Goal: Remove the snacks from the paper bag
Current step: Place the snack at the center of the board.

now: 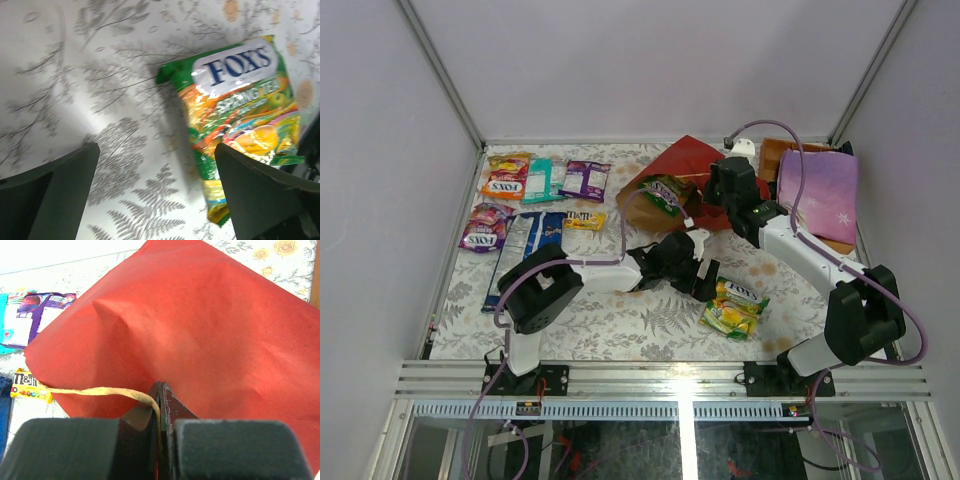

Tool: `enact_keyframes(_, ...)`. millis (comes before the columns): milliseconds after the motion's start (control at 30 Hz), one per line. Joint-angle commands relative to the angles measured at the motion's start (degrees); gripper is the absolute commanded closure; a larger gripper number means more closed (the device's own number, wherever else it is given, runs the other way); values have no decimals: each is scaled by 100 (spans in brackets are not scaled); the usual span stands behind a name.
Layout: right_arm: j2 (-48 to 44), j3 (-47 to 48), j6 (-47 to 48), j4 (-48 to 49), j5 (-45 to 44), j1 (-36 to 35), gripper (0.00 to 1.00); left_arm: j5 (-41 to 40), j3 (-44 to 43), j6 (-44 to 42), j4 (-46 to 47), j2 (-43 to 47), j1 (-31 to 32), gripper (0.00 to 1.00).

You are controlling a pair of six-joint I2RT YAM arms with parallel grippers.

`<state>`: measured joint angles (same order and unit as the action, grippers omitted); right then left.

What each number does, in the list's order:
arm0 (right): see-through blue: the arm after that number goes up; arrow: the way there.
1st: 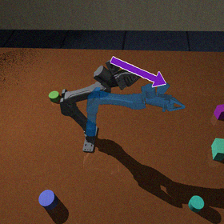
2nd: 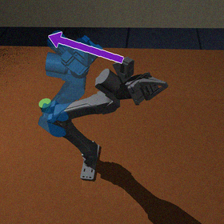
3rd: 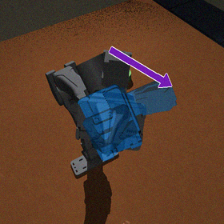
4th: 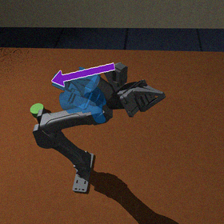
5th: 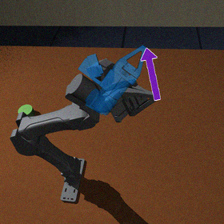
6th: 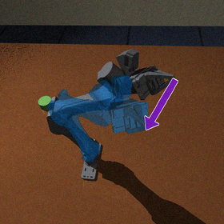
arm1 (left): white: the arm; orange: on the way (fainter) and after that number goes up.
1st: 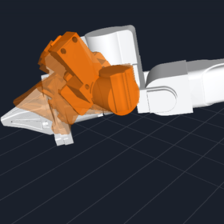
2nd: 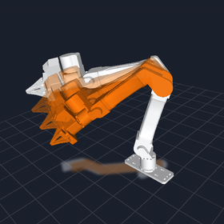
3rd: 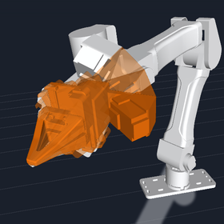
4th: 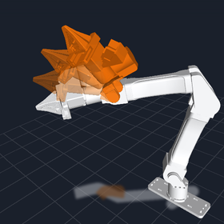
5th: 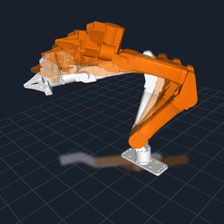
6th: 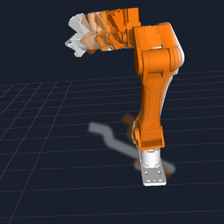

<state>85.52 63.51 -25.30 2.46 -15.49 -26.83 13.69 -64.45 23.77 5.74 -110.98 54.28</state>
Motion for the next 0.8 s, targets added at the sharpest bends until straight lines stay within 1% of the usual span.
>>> enact_keyframes(0, -116, 67, 37, 160, -82, 29, 100, -877, 339, -11, -311, 374, 26, 0)
enact_keyframes(133, -103, 91, 25, 129, -55, 27, 100, -995, 374, -96, -689, 473, 192, 4)
enact_keyframes(233, -114, 69, 25, 140, -77, 28, 100, -943, 605, -88, -670, 678, 319, 4)
enact_keyframes(333, -82, 56, -15, 159, -19, 26, 100, -604, 769, -132, -445, 740, 333, 5)
enact_keyframes(567, -119, 44, -52, 155, 59, 21, 100, 137, 319, -278, -176, 392, 336, 15)
enact_keyframes(633, -152, 22, -41, 160, 42, 21, 100, 352, 133, -314, -117, 245, 332, 21)
enact_keyframes(700, -158, 10, -27, 157, 44, 23, 100, 588, -114, -341, -104, 14, 329, 35)
enact_keyframes(767, -168, 14, -36, 152, 35, 25, 100, 801, -386, -349, -126, -225, 335, 51)
